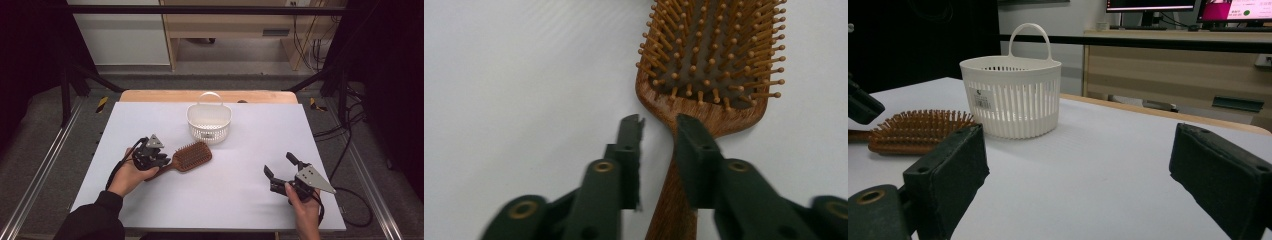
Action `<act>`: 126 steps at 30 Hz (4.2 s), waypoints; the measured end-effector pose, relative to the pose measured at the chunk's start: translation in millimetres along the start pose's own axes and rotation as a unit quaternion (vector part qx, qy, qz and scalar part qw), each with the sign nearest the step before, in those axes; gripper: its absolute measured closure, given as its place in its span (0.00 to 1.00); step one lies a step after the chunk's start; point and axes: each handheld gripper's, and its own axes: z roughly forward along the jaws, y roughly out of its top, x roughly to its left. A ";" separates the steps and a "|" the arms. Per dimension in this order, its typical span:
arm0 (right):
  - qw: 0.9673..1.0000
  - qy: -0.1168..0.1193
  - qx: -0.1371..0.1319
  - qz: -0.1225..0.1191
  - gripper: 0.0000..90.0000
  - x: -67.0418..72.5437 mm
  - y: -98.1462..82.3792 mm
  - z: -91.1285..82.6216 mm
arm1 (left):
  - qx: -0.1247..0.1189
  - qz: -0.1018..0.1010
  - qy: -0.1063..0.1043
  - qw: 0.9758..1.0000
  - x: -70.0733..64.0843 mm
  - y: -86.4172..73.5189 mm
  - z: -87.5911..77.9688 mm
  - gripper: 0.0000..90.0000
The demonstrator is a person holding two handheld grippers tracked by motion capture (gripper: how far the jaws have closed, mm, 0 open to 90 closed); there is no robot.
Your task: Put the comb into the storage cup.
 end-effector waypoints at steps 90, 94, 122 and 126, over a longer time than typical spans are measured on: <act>1.000 0.013 0.015 0.001 0.08 3.3 -2.4 3.4 | 0.091 0.057 -0.008 0.994 -23.1 -9.7 5.4 0.80; 1.000 0.013 0.014 0.003 0.08 2.3 -2.3 3.4 | 0.120 0.062 -0.005 0.991 -24.6 -3.4 9.1 0.80; 1.000 0.020 0.016 0.004 0.08 3.8 -2.4 4.0 | 0.106 0.080 0.016 0.991 -34.9 -1.9 7.2 0.80; 1.000 0.025 0.019 0.005 0.07 5.8 -2.0 4.6 | 0.076 0.081 0.023 0.994 -38.2 -4.2 1.6 0.80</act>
